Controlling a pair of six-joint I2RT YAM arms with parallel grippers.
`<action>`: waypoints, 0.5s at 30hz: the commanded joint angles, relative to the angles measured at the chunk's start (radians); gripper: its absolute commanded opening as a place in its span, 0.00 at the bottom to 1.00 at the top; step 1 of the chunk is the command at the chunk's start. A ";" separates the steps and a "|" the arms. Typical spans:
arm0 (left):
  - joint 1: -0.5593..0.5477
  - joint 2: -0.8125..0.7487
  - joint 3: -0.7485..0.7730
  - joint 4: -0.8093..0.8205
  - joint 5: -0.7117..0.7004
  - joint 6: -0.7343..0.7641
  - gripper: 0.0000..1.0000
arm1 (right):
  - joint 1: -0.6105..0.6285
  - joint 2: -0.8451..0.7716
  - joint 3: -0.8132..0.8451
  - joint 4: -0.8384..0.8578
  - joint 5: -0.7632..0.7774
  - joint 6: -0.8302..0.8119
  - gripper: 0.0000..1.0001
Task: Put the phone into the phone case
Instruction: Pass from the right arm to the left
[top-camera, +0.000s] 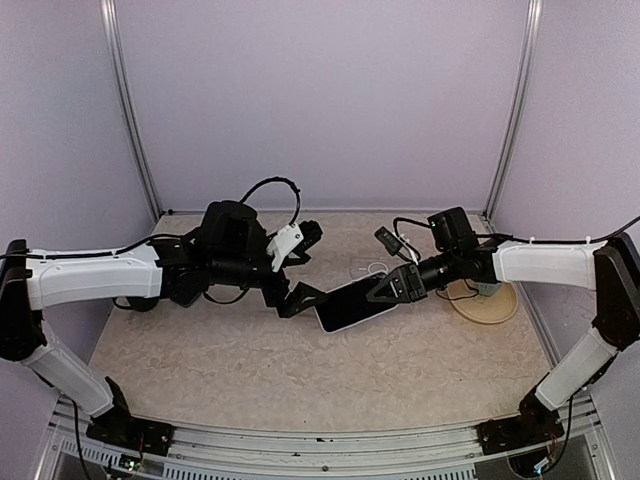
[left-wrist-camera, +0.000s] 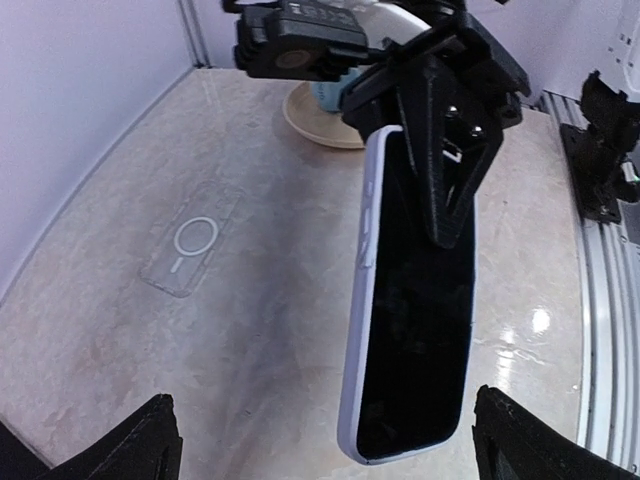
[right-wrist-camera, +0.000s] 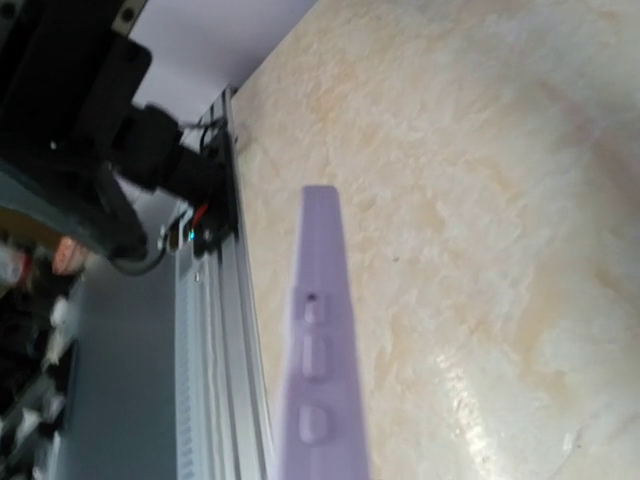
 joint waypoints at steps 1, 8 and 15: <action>0.001 0.044 0.080 -0.120 0.190 0.037 0.99 | 0.049 -0.023 0.054 -0.102 -0.063 -0.165 0.00; 0.003 0.173 0.224 -0.304 0.319 0.083 0.97 | 0.101 -0.033 0.073 -0.144 -0.055 -0.223 0.00; 0.002 0.237 0.282 -0.389 0.367 0.103 0.86 | 0.111 -0.047 0.070 -0.159 -0.034 -0.236 0.00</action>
